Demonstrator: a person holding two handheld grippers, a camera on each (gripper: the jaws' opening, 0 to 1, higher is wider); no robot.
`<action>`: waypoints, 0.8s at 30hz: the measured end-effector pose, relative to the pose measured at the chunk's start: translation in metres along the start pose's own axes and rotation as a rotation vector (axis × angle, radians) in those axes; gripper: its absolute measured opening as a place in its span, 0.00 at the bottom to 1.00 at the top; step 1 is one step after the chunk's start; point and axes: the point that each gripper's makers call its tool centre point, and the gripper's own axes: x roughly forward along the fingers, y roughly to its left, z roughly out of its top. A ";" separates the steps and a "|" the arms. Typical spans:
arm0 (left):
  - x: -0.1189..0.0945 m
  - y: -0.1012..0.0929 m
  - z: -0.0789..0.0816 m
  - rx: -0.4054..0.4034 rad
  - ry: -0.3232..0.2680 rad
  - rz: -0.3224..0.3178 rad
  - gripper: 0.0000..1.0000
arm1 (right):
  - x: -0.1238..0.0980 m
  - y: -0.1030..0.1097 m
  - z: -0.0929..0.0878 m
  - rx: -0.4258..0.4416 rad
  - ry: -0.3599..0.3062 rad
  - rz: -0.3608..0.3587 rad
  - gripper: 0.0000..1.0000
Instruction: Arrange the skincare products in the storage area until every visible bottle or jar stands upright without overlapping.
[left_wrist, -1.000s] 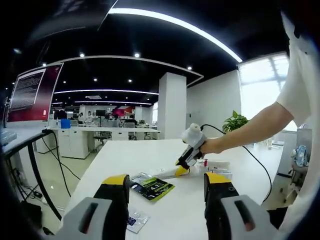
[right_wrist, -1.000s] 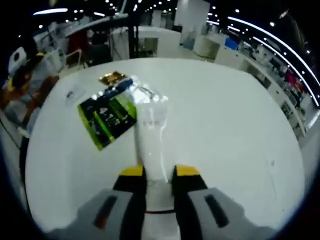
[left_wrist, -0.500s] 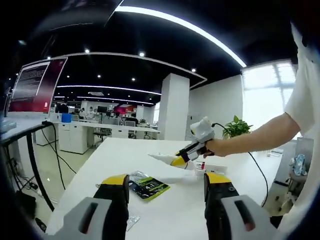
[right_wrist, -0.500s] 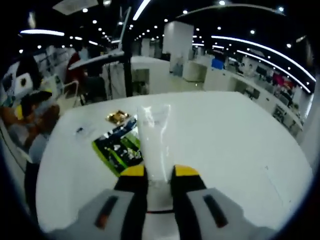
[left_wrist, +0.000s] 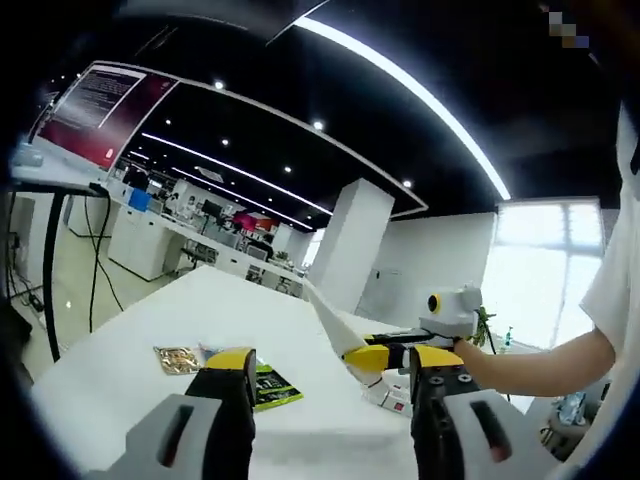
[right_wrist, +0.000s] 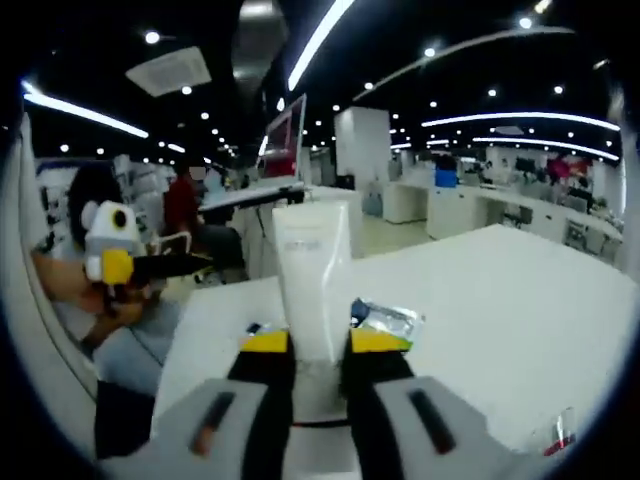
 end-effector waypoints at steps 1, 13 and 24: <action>0.000 0.000 -0.001 0.001 0.004 0.001 0.64 | 0.000 0.007 -0.001 0.002 -0.008 0.009 0.17; 0.002 -0.005 -0.009 -0.078 0.023 -0.011 0.64 | -0.003 0.058 0.002 -0.010 -0.099 0.057 0.18; 0.009 -0.014 -0.001 -0.174 0.009 -0.065 0.55 | -0.004 0.075 -0.012 -0.027 -0.087 0.087 0.18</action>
